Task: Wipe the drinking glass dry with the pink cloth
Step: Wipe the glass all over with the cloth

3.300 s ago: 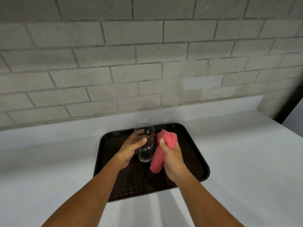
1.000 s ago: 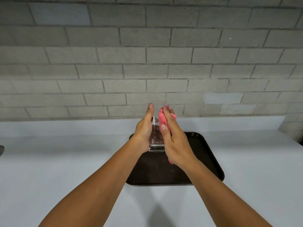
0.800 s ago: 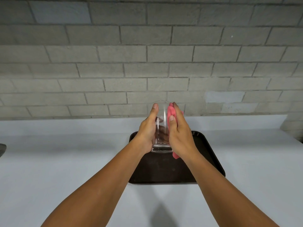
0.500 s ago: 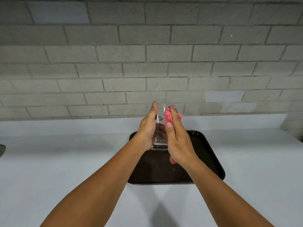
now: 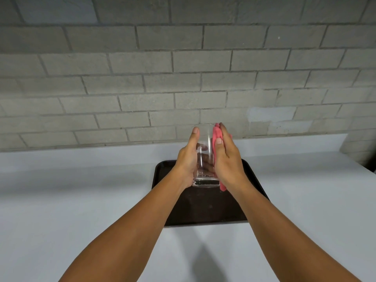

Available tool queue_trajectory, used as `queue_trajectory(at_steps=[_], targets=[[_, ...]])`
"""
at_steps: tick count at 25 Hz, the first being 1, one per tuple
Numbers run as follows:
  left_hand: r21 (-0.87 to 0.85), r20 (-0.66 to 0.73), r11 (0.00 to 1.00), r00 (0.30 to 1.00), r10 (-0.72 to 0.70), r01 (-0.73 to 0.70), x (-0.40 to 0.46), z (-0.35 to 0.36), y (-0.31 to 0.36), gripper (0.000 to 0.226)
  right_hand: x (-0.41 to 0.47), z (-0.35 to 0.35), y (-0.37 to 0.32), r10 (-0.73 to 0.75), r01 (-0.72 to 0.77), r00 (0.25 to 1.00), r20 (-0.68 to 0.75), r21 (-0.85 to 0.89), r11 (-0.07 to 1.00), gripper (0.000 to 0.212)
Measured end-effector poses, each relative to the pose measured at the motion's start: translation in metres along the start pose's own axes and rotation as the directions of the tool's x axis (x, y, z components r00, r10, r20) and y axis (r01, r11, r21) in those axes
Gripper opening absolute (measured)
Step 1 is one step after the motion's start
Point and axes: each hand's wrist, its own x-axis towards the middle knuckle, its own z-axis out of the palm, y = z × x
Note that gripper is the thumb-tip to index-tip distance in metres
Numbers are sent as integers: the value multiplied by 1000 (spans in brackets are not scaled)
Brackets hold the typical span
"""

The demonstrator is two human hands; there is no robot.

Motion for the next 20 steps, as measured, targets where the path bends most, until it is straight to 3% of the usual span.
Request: queue_trajectory(at_steps=[4, 7, 12, 16, 18, 20], targets=[[5, -26, 1000, 1000, 0, 0, 7, 3, 3, 78, -17, 6, 9, -64, 66, 997, 36, -52, 996, 46], [21, -33, 999, 999, -32, 32, 7, 7, -6, 63, -7, -4, 15, 1, -1, 1000, 7, 8, 1000, 46], [-18, -1, 1000, 1000, -1, 1, 12, 12, 4, 87, -8, 1, 15, -50, 50, 999, 9, -8, 999, 43], [20, -26, 999, 999, -32, 32, 14, 10, -5, 70, 1, -6, 21, 13, -12, 1000, -17, 47, 999, 45], [-1, -6, 999, 999, -45, 45, 13, 13, -7, 73, 13, -12, 16, 44, -41, 997, -57, 58, 997, 46], [-5, 6, 1000, 1000, -19, 19, 16, 13, -2, 81, 8, -7, 15, -18, 19, 999, -45, 19, 1000, 45]])
